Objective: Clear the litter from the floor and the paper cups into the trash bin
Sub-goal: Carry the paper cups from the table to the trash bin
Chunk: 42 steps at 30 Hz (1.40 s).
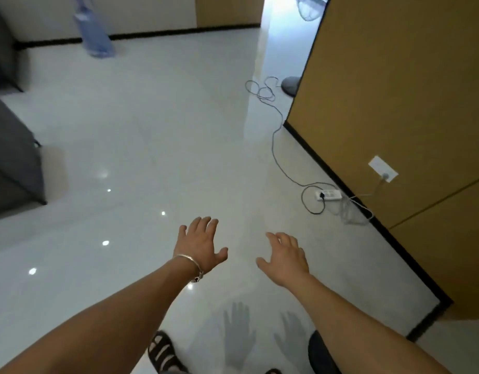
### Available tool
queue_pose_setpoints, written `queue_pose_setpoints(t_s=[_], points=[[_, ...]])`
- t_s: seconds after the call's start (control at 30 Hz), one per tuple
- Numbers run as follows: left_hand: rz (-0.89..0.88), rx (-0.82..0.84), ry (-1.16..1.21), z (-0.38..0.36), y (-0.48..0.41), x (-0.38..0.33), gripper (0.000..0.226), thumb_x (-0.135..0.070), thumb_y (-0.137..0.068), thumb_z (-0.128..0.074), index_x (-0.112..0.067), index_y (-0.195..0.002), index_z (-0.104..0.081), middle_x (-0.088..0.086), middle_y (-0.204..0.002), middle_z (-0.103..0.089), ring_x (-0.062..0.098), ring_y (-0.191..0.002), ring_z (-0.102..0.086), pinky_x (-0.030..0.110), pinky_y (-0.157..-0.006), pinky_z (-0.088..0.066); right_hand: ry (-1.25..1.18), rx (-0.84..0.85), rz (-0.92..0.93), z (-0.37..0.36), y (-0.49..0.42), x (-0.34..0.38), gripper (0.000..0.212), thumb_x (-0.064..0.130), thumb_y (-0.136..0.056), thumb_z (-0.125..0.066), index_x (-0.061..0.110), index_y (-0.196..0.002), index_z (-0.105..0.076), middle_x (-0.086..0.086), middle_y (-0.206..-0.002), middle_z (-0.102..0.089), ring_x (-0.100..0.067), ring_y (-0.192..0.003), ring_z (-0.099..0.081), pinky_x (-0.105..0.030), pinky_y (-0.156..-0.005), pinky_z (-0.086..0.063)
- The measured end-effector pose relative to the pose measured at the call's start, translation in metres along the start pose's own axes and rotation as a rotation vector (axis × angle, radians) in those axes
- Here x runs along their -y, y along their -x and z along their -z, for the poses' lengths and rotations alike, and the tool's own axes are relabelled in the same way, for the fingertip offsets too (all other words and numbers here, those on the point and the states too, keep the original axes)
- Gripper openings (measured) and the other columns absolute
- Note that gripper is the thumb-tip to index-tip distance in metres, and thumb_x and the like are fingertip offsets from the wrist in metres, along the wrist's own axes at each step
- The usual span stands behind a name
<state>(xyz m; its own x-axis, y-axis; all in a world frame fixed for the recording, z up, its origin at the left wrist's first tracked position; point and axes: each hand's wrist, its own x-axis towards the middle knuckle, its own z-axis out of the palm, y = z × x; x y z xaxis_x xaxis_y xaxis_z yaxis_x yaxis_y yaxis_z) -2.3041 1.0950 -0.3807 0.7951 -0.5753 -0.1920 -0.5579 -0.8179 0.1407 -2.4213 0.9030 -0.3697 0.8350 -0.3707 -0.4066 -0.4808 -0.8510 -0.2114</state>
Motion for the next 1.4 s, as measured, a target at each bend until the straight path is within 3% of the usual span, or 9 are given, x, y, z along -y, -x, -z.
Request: queue_pose_setpoints(t_s=[0.33,0.77,1.03,1.27,1.4], points=[[0.460,-0.091,0.028,0.064,0.076,0.306,0.080,-0.066,-0.081,-0.039,-0.024,-0.147,-0.021,-0.001,-0.155,-0.020,0.020,-0.144,-0.012,0.046,-0.114,-0.015,0.134,0.002,0.388,0.005,-0.077,0.309,0.076,0.057,-0.091,-0.048,0.025,-0.154,-0.018,0.000,-0.157,-0.022,-0.021,-0.144,-0.015,-0.040,-0.113,-0.025],[0.689,-0.185,0.080,0.122,0.026,0.522,0.077,-0.062,-0.081,-0.044,-0.024,-0.144,-0.025,-0.001,-0.153,-0.024,0.019,-0.141,-0.019,0.045,-0.112,-0.020,0.218,0.099,0.685,-0.001,-0.213,0.562,0.081,0.058,-0.089,-0.050,0.025,-0.155,-0.016,0.000,-0.157,-0.022,-0.022,-0.142,-0.020,-0.039,-0.111,-0.029],[0.958,-0.204,0.115,0.157,0.030,0.680,0.079,-0.062,-0.080,-0.046,-0.024,-0.146,-0.023,-0.002,-0.154,-0.023,0.018,-0.141,-0.020,0.041,-0.112,-0.023,0.293,0.130,0.908,0.005,-0.292,0.758,0.080,0.055,-0.089,-0.051,0.024,-0.154,-0.018,-0.001,-0.155,-0.024,-0.024,-0.139,-0.026,-0.040,-0.108,-0.034],[1.064,-0.221,0.223,0.145,0.042,0.811,0.081,-0.060,-0.079,-0.048,-0.023,-0.147,-0.022,-0.002,-0.153,-0.024,0.017,-0.140,-0.022,0.039,-0.111,-0.026,0.437,0.179,0.984,-0.031,-0.330,0.908,0.079,0.053,-0.089,-0.052,0.021,-0.153,-0.019,-0.003,-0.152,-0.027,-0.026,-0.136,-0.030,-0.041,-0.105,-0.039],[1.031,-0.222,0.262,0.145,0.039,0.901,0.082,-0.059,-0.079,-0.050,-0.023,-0.147,-0.022,-0.002,-0.153,-0.026,0.017,-0.140,-0.023,0.038,-0.111,-0.026,0.444,0.185,0.923,-0.057,-0.350,0.992,0.077,0.052,-0.088,-0.054,0.021,-0.151,-0.022,-0.003,-0.150,-0.030,-0.027,-0.134,-0.032,-0.043,-0.104,-0.040]])
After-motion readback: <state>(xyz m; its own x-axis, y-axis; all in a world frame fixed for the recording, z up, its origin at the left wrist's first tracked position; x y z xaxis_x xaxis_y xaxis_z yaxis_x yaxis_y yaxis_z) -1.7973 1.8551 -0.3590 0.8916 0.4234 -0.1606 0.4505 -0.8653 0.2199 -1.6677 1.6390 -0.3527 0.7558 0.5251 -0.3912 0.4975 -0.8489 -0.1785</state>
